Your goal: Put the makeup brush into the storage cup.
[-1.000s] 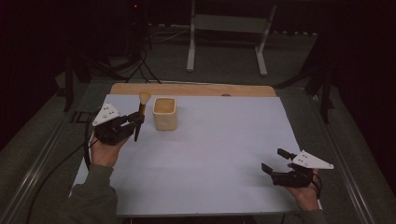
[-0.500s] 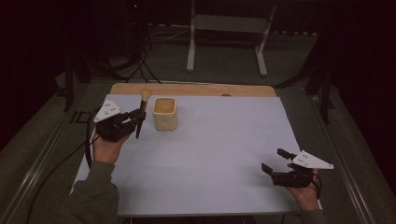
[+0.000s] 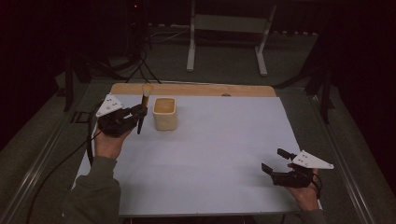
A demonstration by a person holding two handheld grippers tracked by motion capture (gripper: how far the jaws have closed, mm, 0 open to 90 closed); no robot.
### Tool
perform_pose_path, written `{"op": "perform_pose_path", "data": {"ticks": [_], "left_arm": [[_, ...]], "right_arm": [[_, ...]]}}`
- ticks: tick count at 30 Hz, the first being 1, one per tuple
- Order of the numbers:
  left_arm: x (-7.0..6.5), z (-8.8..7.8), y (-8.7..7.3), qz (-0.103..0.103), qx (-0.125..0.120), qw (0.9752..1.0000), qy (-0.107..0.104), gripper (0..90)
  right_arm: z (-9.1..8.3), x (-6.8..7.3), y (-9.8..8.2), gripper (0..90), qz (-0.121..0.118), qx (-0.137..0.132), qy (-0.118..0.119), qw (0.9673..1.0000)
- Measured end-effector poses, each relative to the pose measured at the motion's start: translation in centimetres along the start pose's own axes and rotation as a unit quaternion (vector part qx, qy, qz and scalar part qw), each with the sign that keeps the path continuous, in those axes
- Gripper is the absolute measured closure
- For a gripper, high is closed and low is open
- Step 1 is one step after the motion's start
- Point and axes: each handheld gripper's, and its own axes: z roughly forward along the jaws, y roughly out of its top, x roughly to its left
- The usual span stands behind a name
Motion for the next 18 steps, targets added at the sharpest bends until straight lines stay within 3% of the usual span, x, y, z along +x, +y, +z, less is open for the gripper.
{"op": "perform_pose_path", "data": {"ticks": [18], "left_arm": [[0.25,0.95,0.59,-0.001,-0.004,1.0,0.005,74.6]], "right_arm": [[-0.04,-0.02,0.01,10.7,0.001,-0.001,0.0,1.0]]}}
